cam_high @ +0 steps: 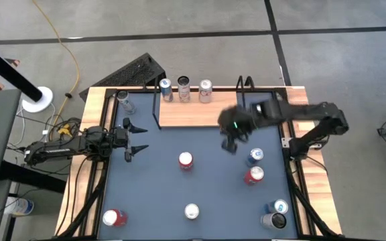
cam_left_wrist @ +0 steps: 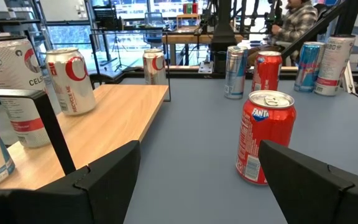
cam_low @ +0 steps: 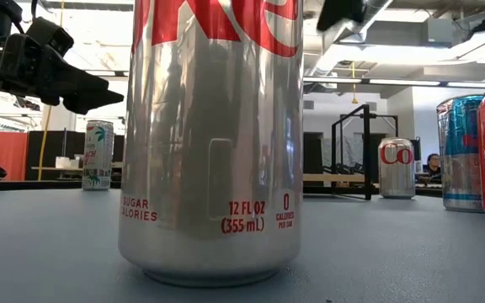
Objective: Place canned beverage on shelf
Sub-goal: Put the center orange soda can onto the shelf
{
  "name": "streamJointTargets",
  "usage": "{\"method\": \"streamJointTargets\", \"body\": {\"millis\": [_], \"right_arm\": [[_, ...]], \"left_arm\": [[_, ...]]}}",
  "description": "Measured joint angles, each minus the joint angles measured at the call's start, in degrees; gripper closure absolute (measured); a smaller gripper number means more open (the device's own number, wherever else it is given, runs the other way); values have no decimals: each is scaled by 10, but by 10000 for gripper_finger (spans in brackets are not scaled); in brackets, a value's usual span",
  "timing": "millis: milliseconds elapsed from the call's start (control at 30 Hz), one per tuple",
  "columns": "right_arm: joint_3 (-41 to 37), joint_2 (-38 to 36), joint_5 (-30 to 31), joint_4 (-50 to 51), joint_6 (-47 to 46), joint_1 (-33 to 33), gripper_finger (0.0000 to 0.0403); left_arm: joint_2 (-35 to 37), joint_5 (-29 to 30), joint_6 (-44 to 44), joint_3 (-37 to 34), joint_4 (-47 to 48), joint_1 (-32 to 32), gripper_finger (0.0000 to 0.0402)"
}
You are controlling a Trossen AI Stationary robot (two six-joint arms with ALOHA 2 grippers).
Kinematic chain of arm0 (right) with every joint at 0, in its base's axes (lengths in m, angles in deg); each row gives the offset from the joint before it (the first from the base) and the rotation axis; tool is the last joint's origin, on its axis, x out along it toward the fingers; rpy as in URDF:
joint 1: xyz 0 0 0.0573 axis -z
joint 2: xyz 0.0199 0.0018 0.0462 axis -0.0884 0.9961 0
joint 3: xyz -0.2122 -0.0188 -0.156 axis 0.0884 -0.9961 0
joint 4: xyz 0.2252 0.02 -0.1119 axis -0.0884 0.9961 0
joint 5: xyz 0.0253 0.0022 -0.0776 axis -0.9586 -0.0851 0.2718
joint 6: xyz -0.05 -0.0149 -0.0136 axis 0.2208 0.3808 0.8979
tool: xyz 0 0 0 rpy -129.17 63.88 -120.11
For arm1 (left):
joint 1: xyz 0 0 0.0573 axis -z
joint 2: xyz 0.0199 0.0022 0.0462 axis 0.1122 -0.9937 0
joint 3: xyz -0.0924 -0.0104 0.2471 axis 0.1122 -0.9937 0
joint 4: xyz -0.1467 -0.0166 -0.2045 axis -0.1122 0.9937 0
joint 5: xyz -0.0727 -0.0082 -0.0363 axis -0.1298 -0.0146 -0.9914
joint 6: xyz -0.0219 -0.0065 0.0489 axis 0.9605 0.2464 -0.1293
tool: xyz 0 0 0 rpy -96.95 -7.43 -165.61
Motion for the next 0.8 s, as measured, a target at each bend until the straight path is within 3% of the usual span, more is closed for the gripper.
{"method": "streamJointTargets", "body": {"millis": [100, 233, 367, 500, 633, 800], "right_arm": [[-10, -3, 3, -47, -33, -75, 403], [-10, 24, 52, -134, -8, -143, 403], [-11, 77, 77, -253, 80, -165, 403], [-11, 129, 50, -355, 164, -153, 398], [-11, 163, 0, -383, 178, -118, 359], [-11, 175, -12, -386, 165, -74, 260]], "left_arm": [[0, 0, 0, 0, 0, 0, 83], [0, 0, 0, 0, 0, 0, 83], [0, 0, 0, 0, 0, 0, 83], [0, 0, 0, 0, 0, 0, 83], [0, 0, 0, 0, 0, 0, 83], [0, 0, 0, 0, 0, 0, 83]]}}
